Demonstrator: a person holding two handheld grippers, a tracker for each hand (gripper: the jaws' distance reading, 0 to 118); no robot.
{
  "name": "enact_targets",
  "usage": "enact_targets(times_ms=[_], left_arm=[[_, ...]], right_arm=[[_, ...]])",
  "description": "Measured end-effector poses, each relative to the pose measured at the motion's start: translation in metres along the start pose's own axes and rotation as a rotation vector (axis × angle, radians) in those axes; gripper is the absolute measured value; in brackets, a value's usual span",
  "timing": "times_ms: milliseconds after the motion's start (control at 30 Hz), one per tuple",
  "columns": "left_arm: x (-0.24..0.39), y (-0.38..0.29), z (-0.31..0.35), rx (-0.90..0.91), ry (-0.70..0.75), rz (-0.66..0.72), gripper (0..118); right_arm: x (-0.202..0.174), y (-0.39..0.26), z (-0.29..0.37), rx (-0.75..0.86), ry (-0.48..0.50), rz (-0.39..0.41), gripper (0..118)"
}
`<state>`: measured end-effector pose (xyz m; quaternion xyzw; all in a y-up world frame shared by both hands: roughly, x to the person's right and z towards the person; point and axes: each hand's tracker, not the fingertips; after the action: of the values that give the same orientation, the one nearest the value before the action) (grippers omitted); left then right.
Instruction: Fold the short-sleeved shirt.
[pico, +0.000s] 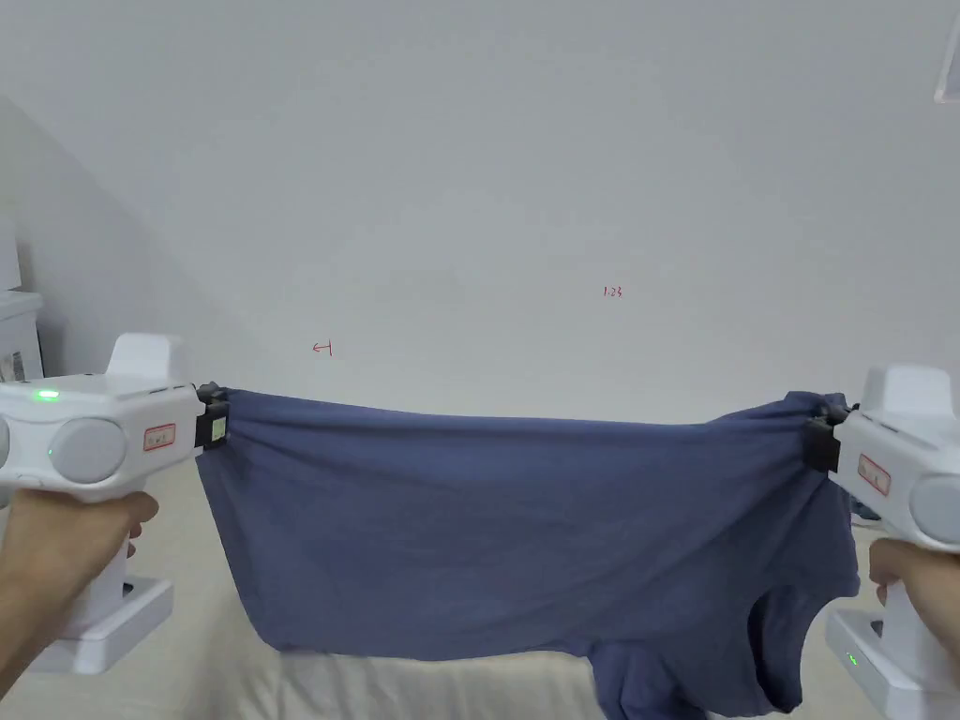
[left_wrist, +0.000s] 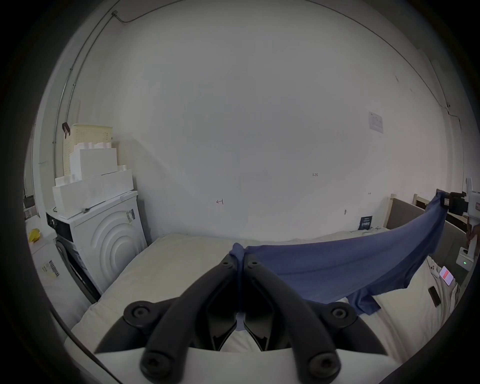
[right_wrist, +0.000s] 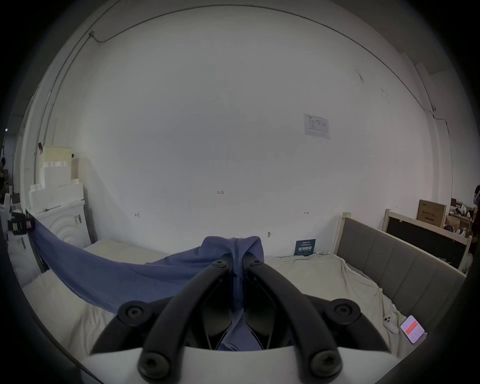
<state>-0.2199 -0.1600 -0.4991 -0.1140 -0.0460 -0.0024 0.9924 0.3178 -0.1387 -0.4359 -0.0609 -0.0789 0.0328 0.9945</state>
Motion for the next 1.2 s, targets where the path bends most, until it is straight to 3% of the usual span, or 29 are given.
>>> enact_targets(times_ms=[133,533,600,867,1200], left_arm=[[0.008,-0.03,0.059,0.016,-0.009,0.052,0],[0.006,-0.155,0.176,-0.059,-0.027,0.038,0],[-0.021,-0.184,0.159,-0.087,-0.022,0.04,0],[-0.012,-0.291,0.206,-0.277,-0.011,0.043,0],[-0.009,-0.38,0.202,-0.515,0.016,0.064,0]], right_arm=[[0.009,-0.035,0.043,0.001,0.001,-0.016,4],[0.003,-0.153,0.163,-0.093,0.006,0.004,4],[0.0,-0.177,0.181,-0.116,0.003,0.014,4],[-0.01,-0.285,0.25,-0.289,-0.03,0.03,4],[-0.014,-0.374,0.263,-0.584,-0.033,0.058,4]])
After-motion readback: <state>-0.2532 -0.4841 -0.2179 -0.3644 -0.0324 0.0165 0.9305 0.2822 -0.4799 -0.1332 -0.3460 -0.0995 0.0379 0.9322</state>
